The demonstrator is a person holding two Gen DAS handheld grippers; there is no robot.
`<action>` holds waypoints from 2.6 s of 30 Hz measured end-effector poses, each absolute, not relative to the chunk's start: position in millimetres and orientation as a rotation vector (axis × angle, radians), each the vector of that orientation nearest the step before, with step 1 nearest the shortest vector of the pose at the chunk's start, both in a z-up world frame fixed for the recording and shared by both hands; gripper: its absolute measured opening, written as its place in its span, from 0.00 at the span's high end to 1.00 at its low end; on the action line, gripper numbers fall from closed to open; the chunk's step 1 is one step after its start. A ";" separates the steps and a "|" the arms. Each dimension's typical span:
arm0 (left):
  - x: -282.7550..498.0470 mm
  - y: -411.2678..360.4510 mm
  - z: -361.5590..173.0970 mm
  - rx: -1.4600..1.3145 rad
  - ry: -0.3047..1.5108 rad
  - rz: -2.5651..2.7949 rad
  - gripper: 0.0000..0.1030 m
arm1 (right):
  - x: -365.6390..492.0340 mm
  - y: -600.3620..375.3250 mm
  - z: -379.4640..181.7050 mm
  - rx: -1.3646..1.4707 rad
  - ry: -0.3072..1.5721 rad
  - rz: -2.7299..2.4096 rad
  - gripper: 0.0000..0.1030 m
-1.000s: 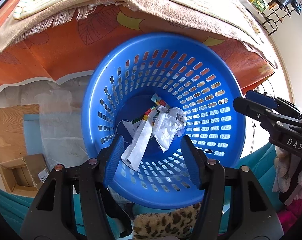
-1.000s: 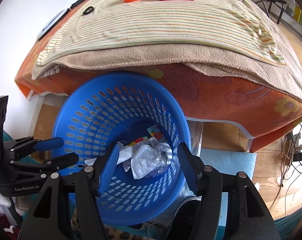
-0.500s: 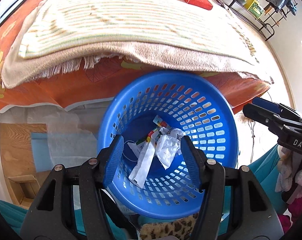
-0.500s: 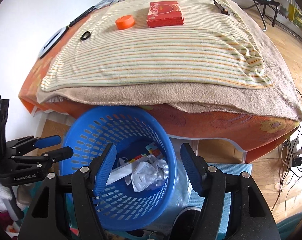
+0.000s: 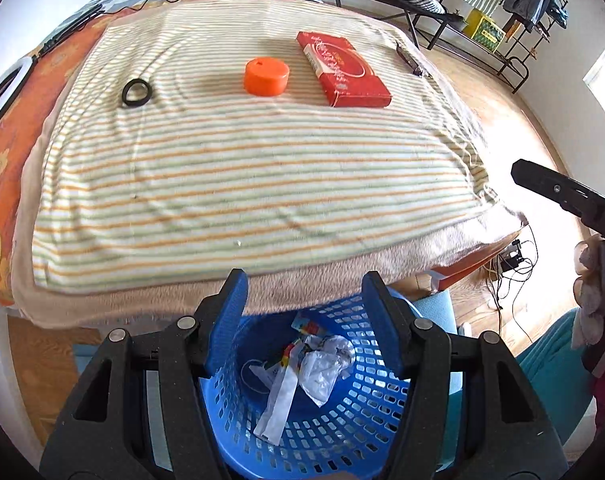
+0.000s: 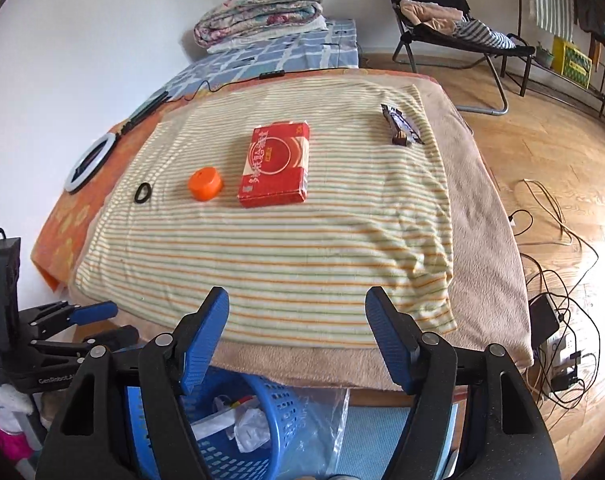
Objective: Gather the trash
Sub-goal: 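Move the right gripper toward the chocolate bar while the left gripper approaches the red box, then grasp the chocolate bar with the right gripper while the left gripper grasps the red medicine box, then carry the chocolate bar and red box down over the blue basket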
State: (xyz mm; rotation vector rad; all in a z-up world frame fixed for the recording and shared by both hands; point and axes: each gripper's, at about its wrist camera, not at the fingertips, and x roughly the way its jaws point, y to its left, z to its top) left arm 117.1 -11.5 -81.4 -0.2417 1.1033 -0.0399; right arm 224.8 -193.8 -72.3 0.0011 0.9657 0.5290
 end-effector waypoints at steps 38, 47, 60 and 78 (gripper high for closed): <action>397.7 -42.6 -120.3 -0.273 1.226 0.111 0.13 | 472.9 -207.2 -115.3 -0.004 0.962 0.426 0.30; 406.6 -77.7 -136.2 -0.088 1.234 0.143 0.10 | 499.3 -187.8 -137.0 -0.016 1.001 0.447 0.30; 388.1 -68.5 -127.2 -0.109 1.167 0.083 0.14 | 496.7 -195.2 -139.9 -0.024 1.014 0.431 0.90; 318.9 -65.8 -54.9 -0.195 1.068 0.005 0.14 | 411.7 -175.8 -62.6 -0.106 0.909 0.534 0.92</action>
